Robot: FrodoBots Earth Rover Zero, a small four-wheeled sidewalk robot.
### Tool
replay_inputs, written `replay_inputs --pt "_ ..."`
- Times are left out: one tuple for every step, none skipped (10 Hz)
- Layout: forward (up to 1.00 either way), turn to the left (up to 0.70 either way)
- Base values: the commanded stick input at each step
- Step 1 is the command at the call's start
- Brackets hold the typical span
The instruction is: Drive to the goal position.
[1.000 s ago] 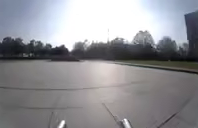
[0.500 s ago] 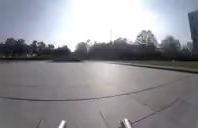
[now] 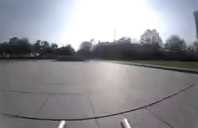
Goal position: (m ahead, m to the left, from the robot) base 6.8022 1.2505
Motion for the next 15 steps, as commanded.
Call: replay_inputs --pt "1.00 0.40" --pt "1.00 0.40" --pt "1.00 0.29" --pt "1.00 0.00" --pt "1.00 0.05" --pt "1.00 0.14" --pt "1.00 0.00" --pt "1.00 0.00" --pt "1.00 0.00" --pt "1.00 0.00" --pt "1.00 -0.08" --pt "1.00 -0.33" --pt "1.00 -0.40" --pt "1.00 -0.40" --pt "1.00 -0.32"
